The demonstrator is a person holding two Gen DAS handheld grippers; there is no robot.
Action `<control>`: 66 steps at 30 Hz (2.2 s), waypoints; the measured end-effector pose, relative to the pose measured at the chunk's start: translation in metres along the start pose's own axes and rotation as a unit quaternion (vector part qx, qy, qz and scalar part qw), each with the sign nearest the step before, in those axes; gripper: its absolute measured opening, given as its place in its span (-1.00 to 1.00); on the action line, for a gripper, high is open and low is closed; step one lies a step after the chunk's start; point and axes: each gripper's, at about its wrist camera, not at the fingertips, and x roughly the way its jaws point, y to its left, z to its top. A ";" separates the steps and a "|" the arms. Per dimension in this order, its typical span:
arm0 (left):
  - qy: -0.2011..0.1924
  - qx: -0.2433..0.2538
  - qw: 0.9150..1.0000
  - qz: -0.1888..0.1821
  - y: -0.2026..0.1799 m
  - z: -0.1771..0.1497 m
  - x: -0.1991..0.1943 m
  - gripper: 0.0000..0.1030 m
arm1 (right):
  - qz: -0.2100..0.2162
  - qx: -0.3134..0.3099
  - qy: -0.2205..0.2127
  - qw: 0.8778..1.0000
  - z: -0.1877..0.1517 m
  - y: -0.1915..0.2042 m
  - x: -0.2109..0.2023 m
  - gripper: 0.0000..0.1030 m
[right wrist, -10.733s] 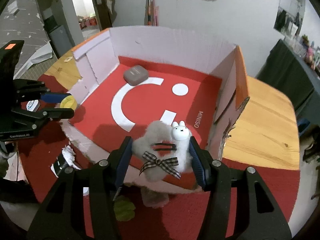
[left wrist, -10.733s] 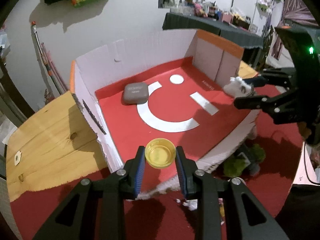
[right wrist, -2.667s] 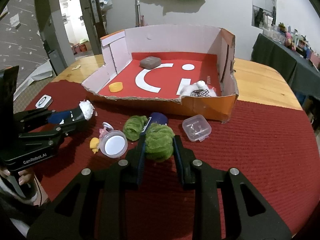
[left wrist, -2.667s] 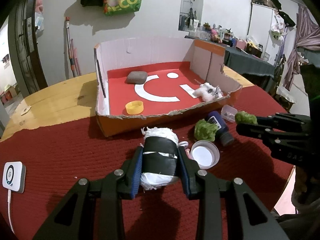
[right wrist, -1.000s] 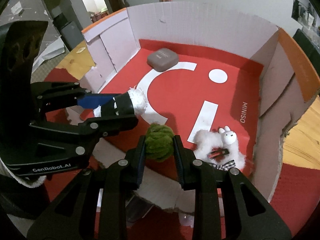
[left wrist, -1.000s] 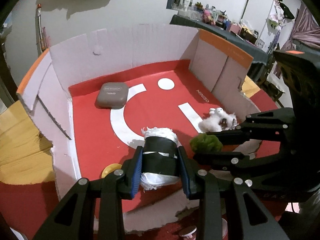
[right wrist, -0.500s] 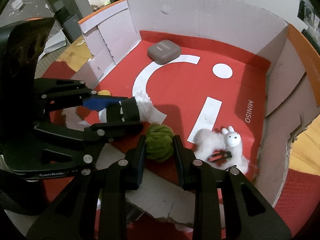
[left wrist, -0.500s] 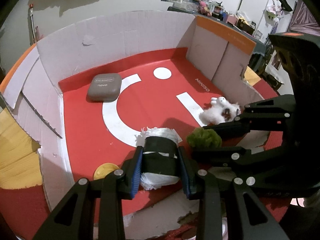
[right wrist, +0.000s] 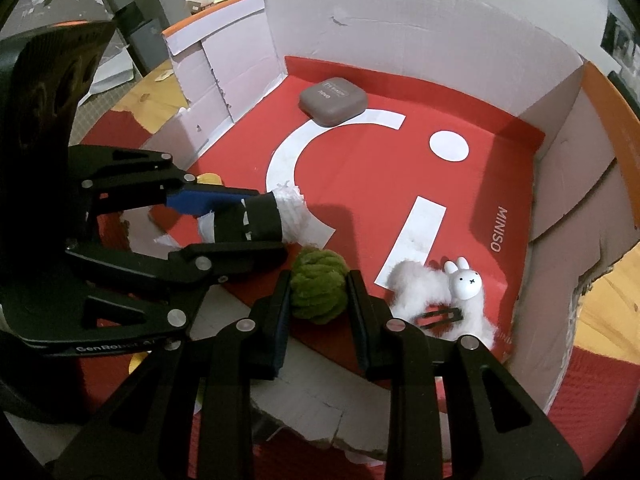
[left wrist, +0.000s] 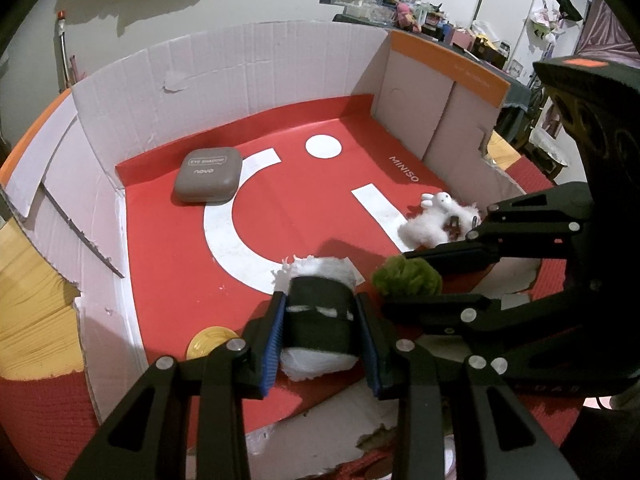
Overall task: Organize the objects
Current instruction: 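Carry the roll and yarn ball into the box and lower them, then open both grippers to release the roll and yarn ball, then withdraw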
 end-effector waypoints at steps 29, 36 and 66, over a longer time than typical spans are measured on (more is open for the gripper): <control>-0.004 -0.003 1.000 -0.010 0.004 0.001 -0.005 -0.19 | -0.024 -0.032 0.000 0.999 -0.002 0.004 -0.002 -0.48; -0.007 -0.005 1.000 -0.011 0.006 0.001 -0.007 -0.11 | -0.025 -0.036 0.001 0.999 0.000 0.004 -0.002 -0.40; -0.077 -0.030 0.997 -0.006 0.005 -0.020 -0.070 0.22 | -0.068 -0.041 -0.079 0.994 -0.017 0.040 -0.059 0.24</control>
